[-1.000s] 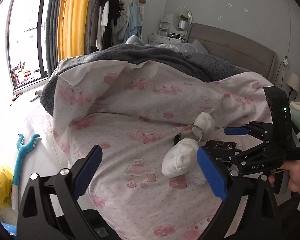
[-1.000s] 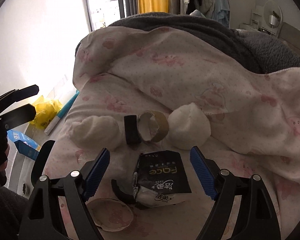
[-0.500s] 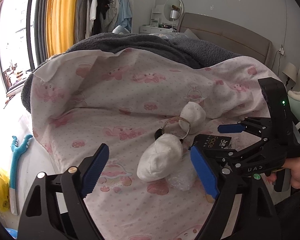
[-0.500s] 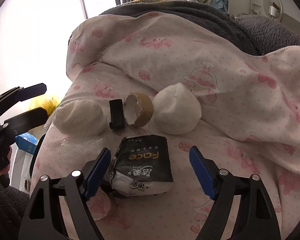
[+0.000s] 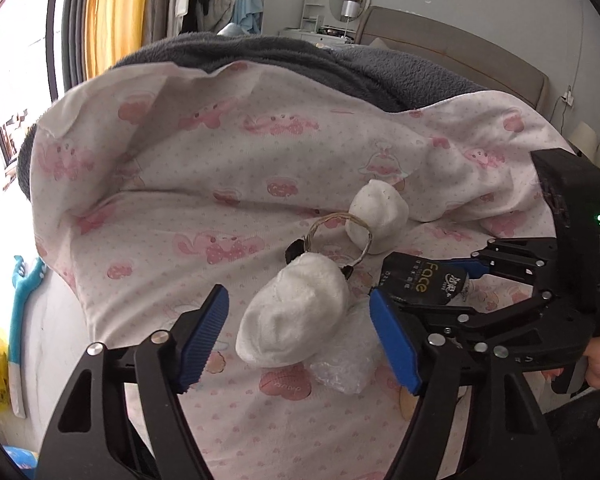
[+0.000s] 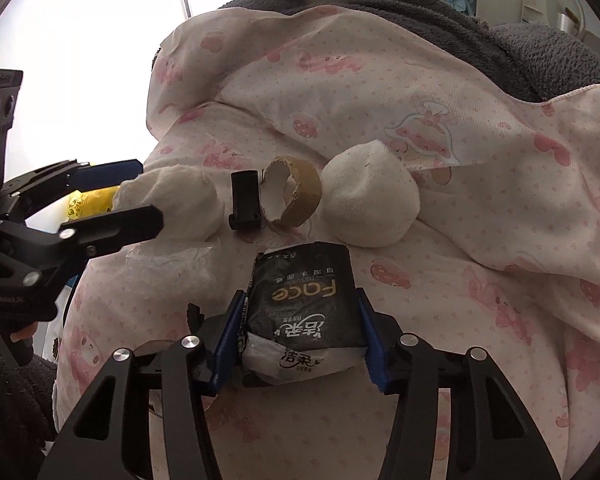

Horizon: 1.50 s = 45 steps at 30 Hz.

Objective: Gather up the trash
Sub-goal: 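Grasp the black snack wrapper with the right tool while the left tool grasps a tissue ball, then carry the tissue ball and black wrapper over the teal bin with both tools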

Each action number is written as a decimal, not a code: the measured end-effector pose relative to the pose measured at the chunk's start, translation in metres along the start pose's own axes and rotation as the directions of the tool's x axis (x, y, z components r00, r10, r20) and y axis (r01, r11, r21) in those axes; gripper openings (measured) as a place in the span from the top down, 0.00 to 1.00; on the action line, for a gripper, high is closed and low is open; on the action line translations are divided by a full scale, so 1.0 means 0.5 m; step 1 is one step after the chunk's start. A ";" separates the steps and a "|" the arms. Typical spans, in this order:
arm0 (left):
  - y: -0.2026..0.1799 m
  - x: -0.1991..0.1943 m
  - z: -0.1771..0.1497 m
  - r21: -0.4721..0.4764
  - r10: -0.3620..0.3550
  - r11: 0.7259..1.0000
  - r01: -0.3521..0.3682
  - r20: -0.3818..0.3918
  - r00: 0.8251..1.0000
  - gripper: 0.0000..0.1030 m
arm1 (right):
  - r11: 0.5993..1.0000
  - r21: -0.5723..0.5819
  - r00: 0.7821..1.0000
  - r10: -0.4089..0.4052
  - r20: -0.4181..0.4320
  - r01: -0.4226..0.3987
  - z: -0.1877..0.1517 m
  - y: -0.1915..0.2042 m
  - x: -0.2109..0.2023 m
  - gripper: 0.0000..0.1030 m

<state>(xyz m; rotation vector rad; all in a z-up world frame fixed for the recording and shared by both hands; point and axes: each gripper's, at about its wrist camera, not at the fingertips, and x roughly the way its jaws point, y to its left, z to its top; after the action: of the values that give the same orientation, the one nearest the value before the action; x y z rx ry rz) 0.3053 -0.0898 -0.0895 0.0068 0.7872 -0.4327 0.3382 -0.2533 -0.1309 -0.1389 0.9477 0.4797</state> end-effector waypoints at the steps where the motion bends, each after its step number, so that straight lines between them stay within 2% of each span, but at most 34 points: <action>1: 0.002 0.002 0.000 -0.010 -0.002 1.000 0.002 -0.003 1.000 0.27 | 1.000 0.002 1.000 0.002 0.004 -0.002 -0.001 -0.002 -0.003 0.48; 6: 0.014 0.011 0.001 -0.065 -0.017 0.998 0.016 -0.014 1.000 0.32 | 1.000 0.011 0.999 0.010 0.048 -0.010 0.004 -0.007 -0.029 0.48; 12: 0.020 0.024 -0.005 -0.110 -0.034 0.993 0.029 -0.040 0.999 0.46 | 0.998 0.050 0.990 0.021 0.141 -0.028 0.015 -0.019 -0.071 0.48; 19: 0.046 0.010 -0.010 -0.185 -0.056 0.981 0.054 -0.006 0.998 0.60 | 0.994 0.094 0.981 0.034 0.191 -0.053 0.026 -0.024 -0.094 0.48; 28: 0.055 -0.056 0.000 -0.183 0.029 0.983 -0.012 0.093 0.995 0.61 | 0.995 0.079 0.972 0.049 0.231 -0.068 0.044 0.005 -0.102 0.48; 36: 0.095 -0.072 -0.026 -0.205 0.086 0.976 -0.076 0.041 0.995 0.61 | 0.993 0.054 0.957 0.084 0.278 -0.103 0.078 0.068 -0.101 0.48; 45: 0.186 -0.105 -0.080 -0.237 0.159 0.958 -0.158 -0.018 0.987 0.61 | 0.989 0.003 0.943 0.143 0.299 -0.150 0.114 0.165 -0.091 0.48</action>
<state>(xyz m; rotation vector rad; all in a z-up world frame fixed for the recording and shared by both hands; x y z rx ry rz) 0.2807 0.0212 -0.0962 -0.1535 0.8272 -0.1840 0.3210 -0.1770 -0.0532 0.0290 0.6689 0.6070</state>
